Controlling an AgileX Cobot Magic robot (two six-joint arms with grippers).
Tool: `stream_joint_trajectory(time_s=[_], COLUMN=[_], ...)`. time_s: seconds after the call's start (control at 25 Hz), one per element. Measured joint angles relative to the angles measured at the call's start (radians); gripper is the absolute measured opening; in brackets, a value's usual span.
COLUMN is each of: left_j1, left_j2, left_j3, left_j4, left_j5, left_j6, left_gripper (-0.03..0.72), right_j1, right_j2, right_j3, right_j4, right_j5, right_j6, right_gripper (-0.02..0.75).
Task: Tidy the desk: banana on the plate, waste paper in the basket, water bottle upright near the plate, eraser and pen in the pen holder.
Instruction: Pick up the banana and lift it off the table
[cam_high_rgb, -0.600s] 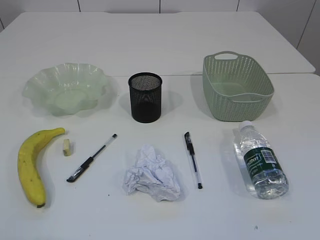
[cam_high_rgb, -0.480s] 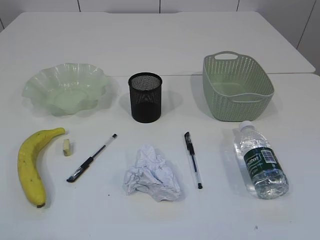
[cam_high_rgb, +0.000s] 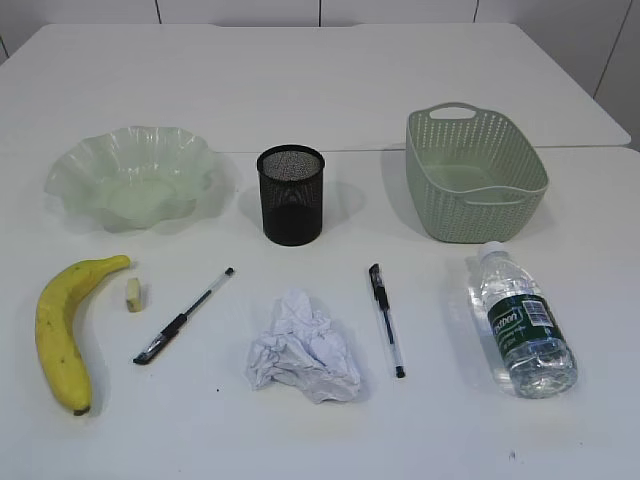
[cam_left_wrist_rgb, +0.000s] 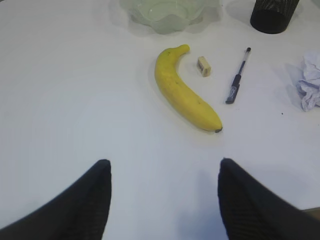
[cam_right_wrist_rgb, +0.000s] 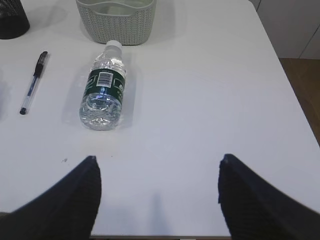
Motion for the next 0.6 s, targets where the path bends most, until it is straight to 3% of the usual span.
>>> stream_joint_trajectory(time_s=[0.6], left_j1=[0.000], left_j2=[0.000], left_j3=[0.000], left_j4=[-0.002], left_j5=[0.000], left_j6=[0.000], left_gripper=[0.465], right_j1=[0.000], right_j2=[0.000], right_j3=[0.000], right_j4=[-0.002], right_j5=[0.000], right_j6=[0.000], right_gripper=[0.549])
